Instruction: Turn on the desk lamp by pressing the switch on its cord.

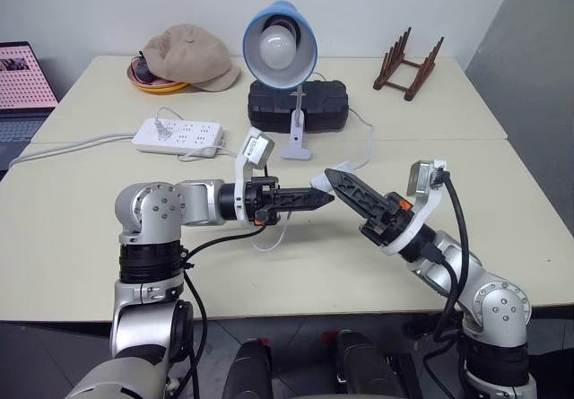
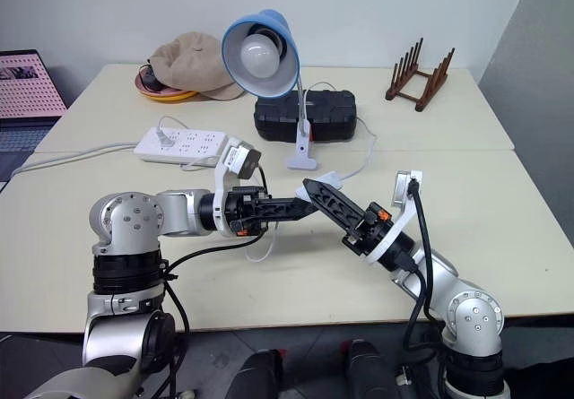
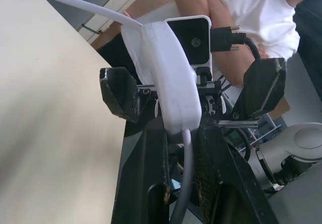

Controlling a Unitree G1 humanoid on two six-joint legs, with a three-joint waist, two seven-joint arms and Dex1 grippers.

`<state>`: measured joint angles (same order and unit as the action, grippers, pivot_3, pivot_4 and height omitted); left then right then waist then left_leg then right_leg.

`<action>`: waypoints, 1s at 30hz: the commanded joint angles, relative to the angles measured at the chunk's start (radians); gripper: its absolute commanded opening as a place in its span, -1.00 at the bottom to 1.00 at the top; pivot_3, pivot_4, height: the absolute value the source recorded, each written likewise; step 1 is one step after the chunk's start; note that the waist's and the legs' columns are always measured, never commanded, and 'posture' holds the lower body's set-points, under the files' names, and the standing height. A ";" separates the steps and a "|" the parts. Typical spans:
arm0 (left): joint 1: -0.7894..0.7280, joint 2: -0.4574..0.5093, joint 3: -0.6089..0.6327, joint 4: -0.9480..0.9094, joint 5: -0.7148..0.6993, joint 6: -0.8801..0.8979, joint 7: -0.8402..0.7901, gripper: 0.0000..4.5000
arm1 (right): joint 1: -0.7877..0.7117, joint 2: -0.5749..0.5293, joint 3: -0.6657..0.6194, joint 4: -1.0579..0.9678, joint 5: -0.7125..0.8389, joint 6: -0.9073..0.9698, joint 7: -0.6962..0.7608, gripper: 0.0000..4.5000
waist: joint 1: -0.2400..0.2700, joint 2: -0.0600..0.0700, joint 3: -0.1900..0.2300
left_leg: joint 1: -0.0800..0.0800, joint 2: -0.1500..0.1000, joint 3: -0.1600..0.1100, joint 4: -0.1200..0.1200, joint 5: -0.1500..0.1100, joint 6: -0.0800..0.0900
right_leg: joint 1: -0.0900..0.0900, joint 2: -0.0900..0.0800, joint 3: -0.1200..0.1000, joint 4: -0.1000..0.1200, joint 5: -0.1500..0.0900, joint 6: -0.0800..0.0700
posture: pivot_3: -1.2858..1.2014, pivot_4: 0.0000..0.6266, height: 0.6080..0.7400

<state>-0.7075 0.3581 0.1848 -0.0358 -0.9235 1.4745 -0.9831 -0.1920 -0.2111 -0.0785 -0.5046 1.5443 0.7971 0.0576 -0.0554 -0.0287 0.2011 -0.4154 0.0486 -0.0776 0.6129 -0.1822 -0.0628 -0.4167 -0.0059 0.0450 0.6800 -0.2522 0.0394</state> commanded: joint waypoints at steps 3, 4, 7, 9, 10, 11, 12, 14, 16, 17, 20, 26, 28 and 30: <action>-0.005 0.020 -0.009 -0.026 -0.047 -0.023 0.008 -0.85 | 0.022 -0.024 0.001 -0.032 0.019 -0.022 0.024 0.33 | 0.000 0.000 0.000 | 0.000 0.000 0.000 0.000 0.000 0.000 | 0.000 0.000 0.000 0.000 0.000 0.000 | 0.03 -0.52 1.00; -0.006 0.021 -0.012 -0.026 -0.050 -0.025 0.009 -0.85 | 0.024 -0.027 0.002 -0.033 0.019 -0.024 0.025 0.22 | 0.001 0.000 0.000 | 0.000 0.000 0.000 0.000 0.000 0.000 | 0.000 0.000 0.000 0.000 0.000 0.000 | 0.03 -0.52 1.00; -0.010 0.025 -0.021 -0.020 -0.054 -0.032 0.008 -0.85 | 0.026 -0.031 0.006 -0.031 0.011 -0.028 0.027 -0.04 | 0.001 0.000 0.000 | 0.000 0.000 0.000 0.000 0.000 0.000 | 0.000 0.000 0.000 0.000 0.000 0.000 | 0.03 -0.52 1.00; -0.011 0.031 -0.027 -0.017 -0.055 -0.039 0.005 -0.85 | 0.027 -0.031 0.007 -0.031 0.009 -0.031 0.025 -0.23 | 0.001 0.000 0.000 | 0.000 0.000 0.000 0.000 0.000 0.000 | 0.000 0.000 0.000 0.000 0.000 0.000 | 0.03 -0.52 1.00; -0.011 0.033 -0.028 -0.017 -0.056 -0.040 0.004 -0.85 | 0.028 -0.031 0.008 -0.032 0.009 -0.033 0.024 -0.32 | 0.001 0.000 0.000 | 0.000 0.000 0.000 0.000 0.000 0.000 | 0.000 0.000 0.000 0.000 0.000 0.000 | 0.03 -0.52 1.00; -0.012 0.035 -0.030 -0.015 -0.057 -0.042 0.004 -0.85 | 0.028 -0.031 0.009 -0.032 0.009 -0.034 0.023 -0.43 | 0.001 0.000 0.000 | 0.000 0.000 0.000 0.000 0.000 0.000 | 0.000 0.000 0.000 0.000 0.000 0.000 | 0.03 -0.52 1.00; -0.014 0.036 -0.031 -0.012 -0.059 -0.043 0.004 -0.85 | 0.027 -0.032 0.010 -0.031 0.009 -0.036 0.022 -0.54 | 0.001 0.000 0.000 | 0.000 0.000 0.000 0.000 0.000 0.000 | -0.001 0.000 0.000 0.000 0.000 0.000 | 0.03 -0.52 1.00; -0.014 0.041 -0.035 -0.013 -0.063 -0.047 0.003 -0.85 | 0.029 -0.036 0.017 -0.035 0.011 -0.037 0.025 -0.71 | 0.001 0.000 0.000 | -0.001 0.000 0.000 -0.001 0.000 0.000 | -0.001 0.000 0.000 0.000 0.000 0.000 | 0.03 -0.52 1.00; -0.014 0.043 -0.039 -0.012 -0.070 -0.051 0.007 -0.85 | 0.030 -0.039 0.021 -0.036 0.014 -0.038 0.028 -0.75 | 0.001 0.000 0.000 | -0.001 0.000 0.000 -0.001 0.000 0.000 | -0.001 0.000 0.000 0.000 0.000 0.000 | 0.03 -0.52 1.00; -0.015 0.044 -0.040 -0.011 -0.074 -0.052 0.009 -0.85 | 0.030 -0.041 0.023 -0.036 0.013 -0.037 0.031 -0.76 | 0.001 0.000 0.000 | -0.001 0.000 0.000 -0.001 0.000 0.000 | -0.002 0.000 0.001 0.000 0.000 0.000 | 0.03 -0.52 1.00; -0.014 0.049 -0.042 -0.011 -0.083 -0.053 0.014 -0.85 | 0.031 -0.048 0.029 -0.038 0.009 -0.036 0.035 -0.76 | 0.001 0.000 0.000 | -0.001 0.000 0.000 -0.001 0.000 0.000 | -0.002 0.000 0.000 0.000 0.000 0.000 | 0.03 -0.52 1.00; -0.012 0.063 -0.053 -0.013 -0.081 -0.068 0.014 -0.85 | 0.031 -0.059 0.034 -0.033 -0.001 -0.041 0.040 -0.77 | 0.001 0.000 0.000 | -0.001 0.000 0.000 -0.001 0.000 0.000 | -0.002 0.000 0.001 0.000 0.000 0.000 | 0.03 -0.52 1.00; -0.019 0.090 -0.085 -0.009 -0.053 -0.100 -0.012 -0.85 | 0.033 -0.074 0.029 -0.030 -0.022 -0.040 0.042 -0.45 | 0.001 0.000 0.000 | -0.001 0.000 0.000 -0.001 0.000 0.000 | -0.002 0.000 0.001 -0.001 0.000 -0.001 | 0.03 -0.52 1.00; -0.017 0.130 -0.142 -0.014 -0.004 -0.158 -0.047 -0.85 | 0.058 -0.112 0.015 -0.046 -0.020 -0.026 0.055 -0.30 | 0.001 0.000 0.000 | -0.001 0.000 0.000 -0.001 0.000 0.000 | -0.002 0.000 0.001 -0.001 -0.001 -0.001 | 0.03 -0.52 1.00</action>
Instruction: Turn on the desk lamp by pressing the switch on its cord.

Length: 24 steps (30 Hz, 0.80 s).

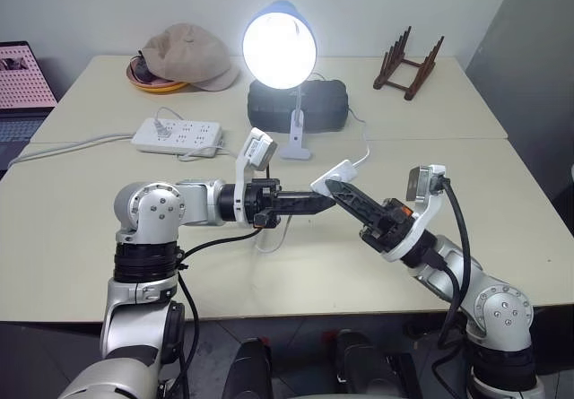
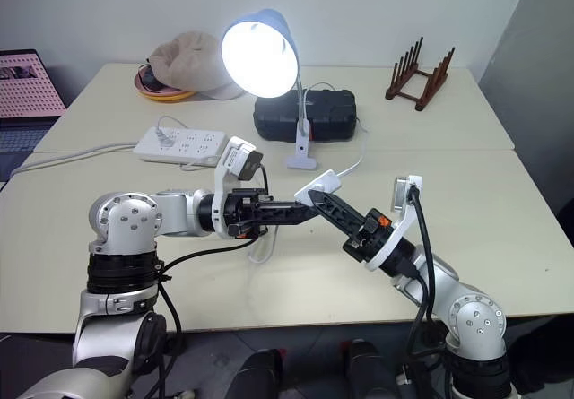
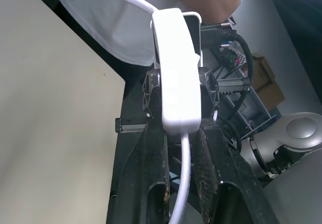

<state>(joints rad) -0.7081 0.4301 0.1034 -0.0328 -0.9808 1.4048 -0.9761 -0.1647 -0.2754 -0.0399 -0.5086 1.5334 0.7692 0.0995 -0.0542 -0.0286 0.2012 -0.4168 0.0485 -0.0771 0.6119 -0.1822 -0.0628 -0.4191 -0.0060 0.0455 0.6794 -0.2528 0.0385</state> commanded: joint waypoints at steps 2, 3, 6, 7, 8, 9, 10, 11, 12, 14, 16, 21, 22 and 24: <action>-0.005 0.104 -0.125 -0.017 0.114 -0.169 -0.095 -0.85 | 0.093 -0.129 -0.050 -0.084 0.025 0.041 0.051 -0.11 | 0.004 0.000 0.000 | 0.000 0.000 0.000 0.000 0.000 0.000 | 0.000 0.000 0.000 0.000 0.000 0.000 | 0.03 -0.52 1.00; -0.003 0.122 -0.150 -0.006 0.140 -0.205 -0.116 -0.85 | 0.132 -0.179 -0.066 -0.105 0.024 0.057 0.077 0.00 | 0.006 0.000 0.000 | 0.000 0.000 0.000 -0.002 0.000 0.000 | 0.000 -0.001 0.000 -0.001 -0.001 -0.002 | 0.03 -0.52 1.00; -0.012 0.155 -0.202 0.026 0.197 -0.289 -0.173 -0.85 | 0.214 -0.279 -0.110 -0.135 -0.016 0.064 0.120 0.32 | 0.015 0.000 0.000 | -0.001 -0.001 0.001 -0.002 0.000 0.000 | -0.001 -0.001 0.001 -0.002 -0.004 -0.006 | 0.03 -0.52 1.00; -0.017 0.163 -0.216 0.038 0.215 -0.316 -0.193 -0.85 | 0.230 -0.299 -0.119 -0.139 -0.032 0.061 0.124 0.40 | 0.017 0.000 0.000 | -0.001 -0.001 0.001 -0.002 0.000 0.000 | -0.001 -0.001 0.001 -0.003 -0.004 -0.006 | 0.03 -0.52 1.00; -0.021 0.169 -0.227 0.048 0.228 -0.335 -0.208 -0.85 | 0.241 -0.313 -0.124 -0.142 -0.042 0.057 0.128 0.55 | 0.018 0.000 0.000 | -0.001 -0.001 0.002 -0.002 0.000 0.000 | 0.000 -0.001 0.001 -0.003 -0.004 -0.006 | 0.03 -0.52 1.00; -0.010 0.194 -0.318 0.075 0.368 -0.526 -0.246 -0.85 | 0.243 -0.354 -0.137 -0.172 -0.137 0.042 0.116 0.64 | 0.017 0.000 0.000 | -0.001 -0.001 0.002 -0.002 0.000 0.000 | -0.001 -0.001 0.001 -0.003 -0.004 -0.006 | 0.03 -0.52 1.00; -0.010 0.200 -0.389 0.120 0.486 -0.679 -0.253 -0.85 | 0.221 -0.399 -0.128 -0.217 -0.251 0.027 0.106 0.75 | 0.017 0.001 0.000 | -0.001 -0.001 0.002 -0.002 0.000 0.000 | -0.001 -0.001 0.001 -0.003 -0.004 -0.006 | 0.03 -0.52 1.00; -0.012 0.202 -0.437 0.163 0.571 -0.795 -0.262 -0.85 | 0.203 -0.430 -0.115 -0.249 -0.336 0.015 0.099 0.86 | 0.017 0.002 -0.001 | 0.000 -0.001 0.002 -0.002 0.000 0.000 | -0.001 -0.001 0.002 -0.003 -0.004 -0.006 | 0.03 -0.52 1.00; -0.017 0.196 -0.470 0.210 0.634 -0.893 -0.268 -0.85 | 0.178 -0.460 -0.082 -0.282 -0.435 0.002 0.089 0.97 | 0.017 0.002 -0.001 | 0.000 -0.001 0.003 -0.002 0.000 0.000 | -0.001 -0.001 0.002 -0.003 -0.004 -0.006 | 0.03 -0.52 1.00; -0.033 0.178 -0.488 0.292 0.690 -0.998 -0.286 -0.85 | 0.143 -0.480 -0.012 -0.308 -0.570 -0.018 0.077 0.99 | 0.019 0.002 -0.001 | 0.000 -0.001 0.003 -0.001 0.000 0.000 | -0.001 -0.001 0.002 -0.003 -0.004 -0.006 | 0.03 -0.52 1.00; -0.060 0.156 -0.523 0.401 0.783 -1.149 -0.282 -0.85 | 0.130 -0.488 0.068 -0.305 -0.721 -0.050 0.077 0.99 | 0.022 0.002 -0.001 | 0.000 -0.001 0.003 -0.001 0.000 0.000 | -0.001 -0.001 0.002 -0.004 -0.004 -0.006 | 0.03 -0.52 1.00; -0.137 0.067 -0.530 0.612 0.873 -1.328 -0.293 -0.85 | 0.147 -0.450 0.144 -0.259 -0.874 -0.092 0.103 0.99 | 0.028 0.002 -0.001 | -0.008 -0.001 0.003 -0.001 0.000 0.000 | -0.003 -0.002 0.001 -0.009 -0.004 -0.004 | 0.03 -0.52 1.00; -0.148 0.056 -0.526 0.641 0.884 -1.351 -0.297 -0.85 | 0.148 -0.442 0.150 -0.255 -0.880 -0.090 0.113 0.99 | 0.029 0.002 -0.001 | -0.009 -0.001 0.003 -0.002 0.000 0.000 | -0.003 -0.002 0.001 -0.010 -0.003 -0.004 | 0.03 -0.52 1.00; -0.165 0.044 -0.520 0.684 0.890 -1.372 -0.338 -0.70 | 0.150 -0.437 0.156 -0.249 -0.901 -0.088 0.136 1.00 | 0.027 0.002 -0.001 | -0.010 -0.001 0.003 -0.002 0.000 0.000 | -0.002 -0.002 0.000 -0.014 0.001 0.003 | 0.03 -0.52 1.00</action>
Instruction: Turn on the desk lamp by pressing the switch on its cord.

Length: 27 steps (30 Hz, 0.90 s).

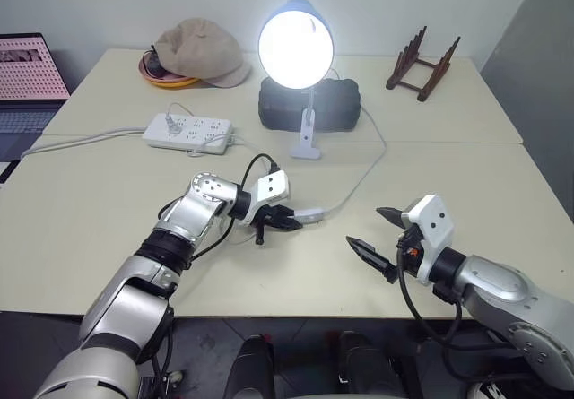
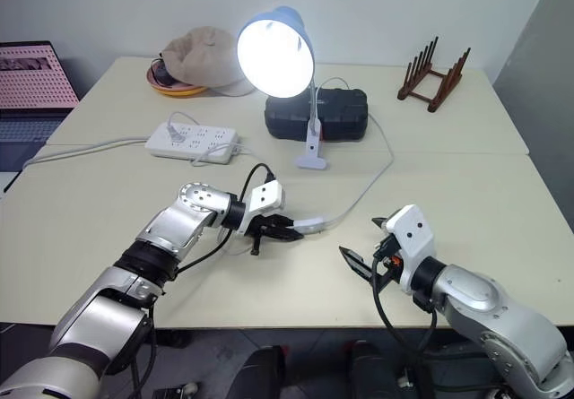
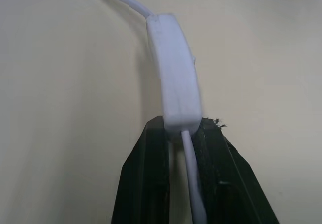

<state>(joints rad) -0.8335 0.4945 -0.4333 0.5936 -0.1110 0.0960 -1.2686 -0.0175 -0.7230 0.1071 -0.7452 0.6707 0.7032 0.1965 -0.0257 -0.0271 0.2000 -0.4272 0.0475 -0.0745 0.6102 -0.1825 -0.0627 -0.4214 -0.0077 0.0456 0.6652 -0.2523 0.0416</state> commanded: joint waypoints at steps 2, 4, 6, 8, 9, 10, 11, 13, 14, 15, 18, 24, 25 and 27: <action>-0.048 -0.014 0.026 0.066 0.013 -0.058 -0.106 -0.48 | 0.018 0.016 0.008 -0.009 -0.055 -0.023 0.061 1.00 | -0.003 0.000 0.000 | -0.001 0.000 0.000 0.000 0.000 0.000 | 0.000 0.000 0.000 -0.001 0.000 0.001 | 0.03 -0.52 1.00; -0.052 -0.002 0.041 0.056 0.004 -0.041 -0.140 -0.31 | 0.032 0.030 -0.002 -0.006 -0.053 -0.024 0.080 1.00 | -0.004 0.000 0.000 | -0.001 0.000 0.000 0.000 0.000 0.000 | 0.000 0.000 0.000 -0.001 0.000 0.001 | 0.03 -0.52 1.00; -0.050 0.019 0.060 0.032 -0.006 -0.020 -0.169 -0.15 | 0.038 0.039 -0.012 -0.003 -0.052 -0.027 0.106 1.00 | -0.005 0.000 0.000 | -0.001 0.000 -0.001 0.000 0.000 0.000 | 0.000 0.000 -0.001 -0.001 0.000 0.000 | 0.03 -0.52 1.00; -0.041 0.058 0.079 -0.010 -0.023 0.017 -0.209 0.03 | 0.043 0.032 -0.021 0.003 -0.057 -0.034 0.147 1.00 | -0.008 0.000 0.000 | -0.001 0.000 -0.001 0.000 0.000 0.000 | 0.000 0.000 -0.001 0.000 0.000 0.000 | 0.03 -0.52 1.00; -0.034 0.079 0.090 -0.031 -0.031 0.037 -0.228 0.12 | 0.045 0.027 -0.026 0.008 -0.057 -0.036 0.170 1.00 | -0.010 0.000 0.000 | 0.000 0.000 -0.001 0.000 0.000 0.000 | 0.000 0.000 -0.001 0.000 0.000 0.000 | 0.03 -0.52 1.00; -0.027 0.098 0.103 -0.054 -0.039 0.057 -0.239 0.25 | 0.047 0.021 -0.032 0.014 -0.052 -0.039 0.198 1.00 | -0.010 0.000 0.000 | 0.000 0.000 -0.002 0.000 0.000 0.000 | 0.000 0.000 -0.001 0.001 0.000 0.000 | 0.03 -0.52 1.00; -0.021 0.110 0.111 -0.070 -0.044 0.072 -0.245 0.29 | 0.049 0.018 -0.037 0.018 -0.049 -0.040 0.217 1.00 | -0.009 0.000 0.000 | 0.001 0.000 -0.001 0.000 0.000 0.000 | 0.001 0.000 -0.001 0.001 0.000 0.000 | 0.03 -0.52 1.00; -0.003 0.147 0.138 -0.121 -0.059 0.118 -0.259 0.47 | 0.054 0.000 -0.054 0.028 -0.041 -0.049 0.269 1.00 | -0.008 0.000 0.000 | 0.001 0.000 -0.002 0.000 0.000 0.000 | 0.001 0.000 -0.001 0.001 0.000 0.000 | 0.03 -0.52 1.00; 0.013 0.191 0.166 -0.169 -0.082 0.161 -0.274 0.56 | 0.054 -0.016 -0.077 0.038 -0.017 -0.048 0.313 1.00 | -0.007 0.000 0.000 | 0.002 0.000 -0.002 0.000 0.000 0.000 | 0.002 0.000 -0.001 0.001 0.000 -0.001 | 0.03 -0.52 1.00; 0.027 0.223 0.188 -0.206 -0.098 0.194 -0.284 0.64 | 0.053 -0.027 -0.094 0.046 -0.001 -0.046 0.346 1.00 | -0.008 0.000 0.000 | 0.002 0.000 -0.002 0.001 0.000 0.000 | 0.002 0.000 -0.001 0.001 0.000 -0.001 | 0.03 -0.52 1.00; 0.070 0.319 0.272 -0.306 -0.140 0.292 -0.260 0.93 | 0.045 -0.070 -0.155 0.089 0.036 -0.046 0.442 1.00 | -0.012 0.000 0.000 | 0.002 0.001 -0.001 0.000 0.000 0.000 | 0.001 0.001 0.000 0.001 0.000 0.000 | 0.03 -0.52 1.00; 0.191 0.390 0.405 -0.444 -0.188 0.413 -0.126 0.98 | 0.018 -0.121 -0.217 0.211 0.016 -0.081 0.566 1.00 | -0.008 0.000 0.000 | 0.003 0.001 -0.001 0.000 0.000 0.000 | 0.003 0.000 -0.001 0.001 0.000 -0.001 | 0.03 -0.52 1.00; 0.203 0.389 0.414 -0.460 -0.186 0.417 -0.105 0.98 | 0.015 -0.123 -0.219 0.221 0.011 -0.085 0.576 1.00 | -0.006 0.000 0.000 | 0.004 0.001 -0.001 0.000 0.000 0.000 | 0.003 0.000 -0.001 0.001 0.000 -0.001 | 0.03 -0.52 1.00; 0.227 0.389 0.426 -0.488 -0.185 0.422 -0.075 0.98 | 0.003 -0.124 -0.220 0.241 0.004 -0.091 0.594 1.00 | -0.003 0.000 0.000 | 0.004 0.001 -0.001 0.001 0.000 0.000 | 0.003 0.000 -0.001 0.001 0.000 -0.001 | 0.03 -0.52 1.00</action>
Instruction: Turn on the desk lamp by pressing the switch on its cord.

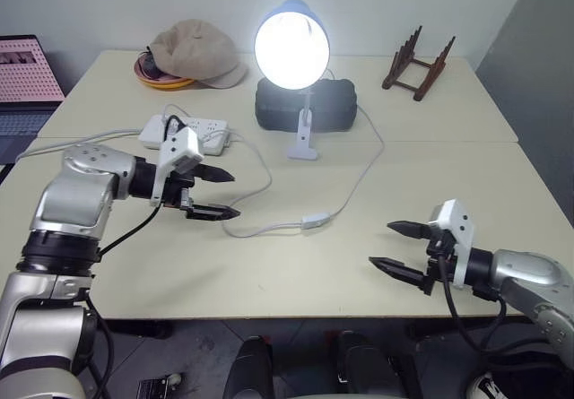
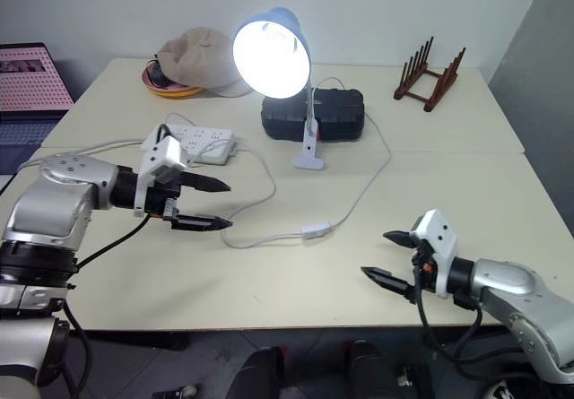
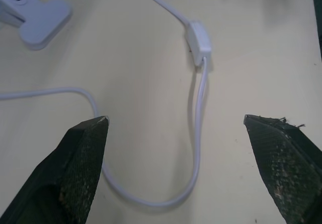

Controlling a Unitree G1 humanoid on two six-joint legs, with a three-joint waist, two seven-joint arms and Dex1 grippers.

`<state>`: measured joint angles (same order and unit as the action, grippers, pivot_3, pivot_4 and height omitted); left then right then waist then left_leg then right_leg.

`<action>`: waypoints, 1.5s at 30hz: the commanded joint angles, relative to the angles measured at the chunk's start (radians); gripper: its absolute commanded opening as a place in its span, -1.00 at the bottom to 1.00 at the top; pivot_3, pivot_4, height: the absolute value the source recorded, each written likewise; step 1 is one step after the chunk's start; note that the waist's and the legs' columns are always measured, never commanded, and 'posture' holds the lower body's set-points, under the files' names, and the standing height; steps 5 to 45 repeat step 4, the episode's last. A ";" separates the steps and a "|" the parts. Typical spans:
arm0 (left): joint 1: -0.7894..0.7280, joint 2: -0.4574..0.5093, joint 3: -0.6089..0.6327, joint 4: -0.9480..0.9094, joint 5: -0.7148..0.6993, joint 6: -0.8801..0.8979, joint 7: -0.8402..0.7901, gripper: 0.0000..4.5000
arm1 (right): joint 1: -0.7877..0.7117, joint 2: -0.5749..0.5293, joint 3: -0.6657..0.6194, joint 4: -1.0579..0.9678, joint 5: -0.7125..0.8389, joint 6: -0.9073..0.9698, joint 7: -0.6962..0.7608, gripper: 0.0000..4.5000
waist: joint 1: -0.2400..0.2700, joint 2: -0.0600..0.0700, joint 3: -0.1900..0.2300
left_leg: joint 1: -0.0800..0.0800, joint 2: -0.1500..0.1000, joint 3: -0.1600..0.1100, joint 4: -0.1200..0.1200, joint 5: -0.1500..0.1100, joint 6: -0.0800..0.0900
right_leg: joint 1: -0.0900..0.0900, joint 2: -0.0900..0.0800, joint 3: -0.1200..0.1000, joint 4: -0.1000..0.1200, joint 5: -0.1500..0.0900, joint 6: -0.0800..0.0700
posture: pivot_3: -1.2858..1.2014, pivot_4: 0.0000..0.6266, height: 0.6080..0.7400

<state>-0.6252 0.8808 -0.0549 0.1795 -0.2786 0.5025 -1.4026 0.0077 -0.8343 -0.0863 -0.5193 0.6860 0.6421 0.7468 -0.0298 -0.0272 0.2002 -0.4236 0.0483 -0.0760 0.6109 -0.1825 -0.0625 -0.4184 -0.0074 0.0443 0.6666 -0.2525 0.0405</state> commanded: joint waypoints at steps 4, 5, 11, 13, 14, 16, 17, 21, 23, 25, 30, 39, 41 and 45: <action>0.058 0.004 0.061 -0.108 -0.016 -0.005 0.105 0.98 | -0.060 -0.011 -0.014 0.052 -0.026 -0.032 0.075 1.00 | 0.000 0.000 0.000 | 0.000 0.000 0.000 0.001 0.000 0.000 | 0.000 0.000 0.000 0.000 0.000 0.000 | 0.03 -0.52 1.00; 0.058 0.004 0.061 -0.108 -0.016 -0.005 0.105 0.98 | -0.060 -0.011 -0.014 0.052 -0.026 -0.032 0.075 1.00 | 0.000 0.000 0.000 | 0.000 0.000 0.000 0.001 0.000 0.000 | 0.000 0.000 0.000 0.000 0.000 0.000 | 0.03 -0.52 1.00; 0.058 0.004 0.061 -0.108 -0.016 -0.005 0.105 0.98 | -0.060 -0.011 -0.014 0.052 -0.026 -0.032 0.075 1.00 | 0.000 0.000 0.000 | 0.000 0.000 0.000 0.001 0.000 0.000 | 0.000 0.000 0.000 0.000 0.000 0.000 | 0.03 -0.52 1.00; 0.058 0.004 0.061 -0.108 -0.016 -0.005 0.105 0.98 | -0.060 -0.011 -0.014 0.052 -0.026 -0.032 0.075 1.00 | 0.000 0.000 0.000 | 0.000 0.000 0.000 0.001 0.000 0.000 | 0.000 0.000 0.000 0.000 0.000 0.000 | 0.03 -0.52 1.00; 0.058 0.004 0.061 -0.108 -0.016 -0.005 0.105 0.98 | -0.060 -0.011 -0.014 0.052 -0.026 -0.032 0.075 1.00 | 0.000 0.000 0.000 | 0.000 0.000 0.000 0.001 0.000 0.000 | 0.000 0.000 0.000 0.000 0.000 0.000 | 0.03 -0.52 1.00; 0.058 0.004 0.061 -0.108 -0.016 -0.005 0.105 0.98 | -0.060 -0.011 -0.014 0.052 -0.026 -0.032 0.075 1.00 | 0.000 0.000 0.000 | 0.000 0.000 0.000 0.001 0.000 0.000 | 0.000 0.000 0.000 0.000 0.000 0.000 | 0.03 -0.52 1.00; 0.058 0.004 0.061 -0.108 -0.016 -0.005 0.105 0.98 | -0.060 -0.011 -0.014 0.052 -0.026 -0.032 0.075 1.00 | 0.000 0.000 0.000 | 0.000 0.000 0.000 0.001 0.000 0.000 | 0.000 0.000 0.000 0.000 0.000 0.000 | 0.03 -0.52 1.00; 0.058 0.004 0.061 -0.108 -0.016 -0.005 0.105 0.98 | -0.060 -0.011 -0.014 0.052 -0.026 -0.032 0.075 1.00 | 0.000 0.000 0.000 | 0.000 0.000 0.000 0.001 0.000 0.000 | 0.000 0.000 0.000 0.000 0.000 0.000 | 0.03 -0.52 1.00; 0.058 0.004 0.061 -0.108 -0.016 -0.005 0.105 0.98 | -0.060 -0.011 -0.014 0.052 -0.026 -0.032 0.075 1.00 | 0.000 0.000 0.000 | 0.000 0.000 0.000 0.001 0.000 0.000 | 0.000 0.000 0.000 0.000 0.000 0.000 | 0.03 -0.52 1.00; 0.058 0.004 0.061 -0.108 -0.016 -0.005 0.105 0.98 | -0.060 -0.011 -0.014 0.052 -0.026 -0.032 0.075 1.00 | 0.000 0.000 0.000 | 0.000 0.000 0.000 0.001 0.000 0.000 | 0.000 0.000 0.000 0.000 0.000 0.000 | 0.03 -0.52 1.00; 0.058 0.004 0.061 -0.108 -0.016 -0.005 0.105 0.98 | -0.060 -0.011 -0.014 0.052 -0.026 -0.032 0.075 1.00 | 0.000 0.000 0.000 | 0.000 0.000 0.000 0.001 0.000 0.000 | 0.000 0.000 0.000 0.000 0.000 0.000 | 0.03 -0.52 1.00; 0.058 0.004 0.061 -0.108 -0.016 -0.005 0.105 0.98 | -0.060 -0.011 -0.014 0.052 -0.026 -0.032 0.075 1.00 | 0.000 0.000 0.000 | 0.000 0.000 0.000 0.001 0.000 0.000 | 0.000 0.000 0.000 0.000 0.000 0.000 | 0.03 -0.52 1.00; 0.058 0.004 0.061 -0.108 -0.016 -0.005 0.105 0.98 | -0.060 -0.011 -0.014 0.052 -0.026 -0.032 0.075 1.00 | 0.000 0.000 0.000 | 0.000 0.000 0.000 0.001 0.000 0.000 | 0.000 0.000 0.000 0.000 0.000 0.000 | 0.03 -0.52 1.00; 0.058 0.004 0.061 -0.108 -0.016 -0.005 0.105 0.98 | -0.060 -0.011 -0.014 0.052 -0.026 -0.032 0.075 1.00 | 0.000 0.000 0.000 | 0.000 0.000 0.000 0.001 0.000 0.000 | 0.000 0.000 0.000 0.000 0.000 0.000 | 0.03 -0.52 1.00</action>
